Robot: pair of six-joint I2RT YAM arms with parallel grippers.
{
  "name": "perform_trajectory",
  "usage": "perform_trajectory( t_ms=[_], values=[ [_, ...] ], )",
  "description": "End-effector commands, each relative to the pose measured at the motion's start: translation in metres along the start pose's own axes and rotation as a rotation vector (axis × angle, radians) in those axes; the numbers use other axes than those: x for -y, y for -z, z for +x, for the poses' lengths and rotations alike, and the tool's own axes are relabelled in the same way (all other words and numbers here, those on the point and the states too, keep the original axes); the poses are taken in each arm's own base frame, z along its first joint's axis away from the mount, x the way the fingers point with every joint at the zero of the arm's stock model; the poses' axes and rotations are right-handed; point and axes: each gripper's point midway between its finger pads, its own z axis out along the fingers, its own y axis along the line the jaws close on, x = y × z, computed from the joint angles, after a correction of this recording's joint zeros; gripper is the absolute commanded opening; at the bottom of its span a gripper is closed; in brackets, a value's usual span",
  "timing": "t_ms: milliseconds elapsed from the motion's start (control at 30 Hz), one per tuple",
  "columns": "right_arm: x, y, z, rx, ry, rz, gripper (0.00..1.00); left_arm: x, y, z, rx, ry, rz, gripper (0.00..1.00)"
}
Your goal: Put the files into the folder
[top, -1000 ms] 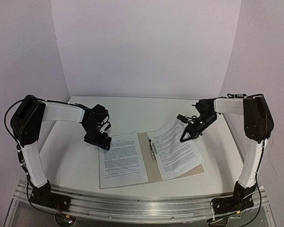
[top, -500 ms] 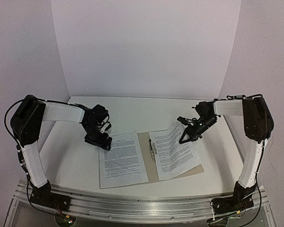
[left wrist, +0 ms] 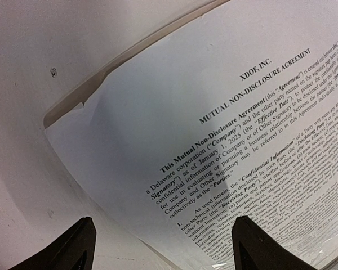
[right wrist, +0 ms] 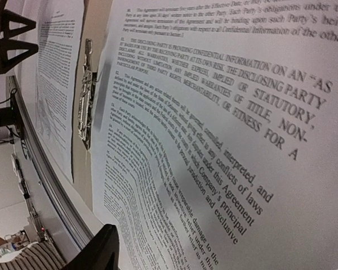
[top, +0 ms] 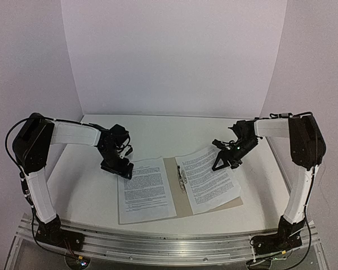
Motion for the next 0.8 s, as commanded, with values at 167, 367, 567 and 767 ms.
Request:
perform_trajectory(
  t_ms=[167,367,567,767],
  values=[
    [0.01,0.004,0.0,-0.021,-0.061,0.144,0.98,0.007,0.014,-0.014,0.053,0.009,0.035,0.84],
    [0.027,0.004,0.011,-0.081,-0.123,0.263,0.98,0.007,0.015,-0.014,0.054,0.009,0.037,0.84],
    [0.029,0.015,0.005,-0.08,-0.127,0.353,0.98,0.008,0.014,-0.013,0.052,0.009,0.043,0.84],
    [0.031,0.02,0.004,-0.092,-0.135,0.39,0.98,0.01,0.014,-0.014,0.052,0.01,0.05,0.84]
  ],
)
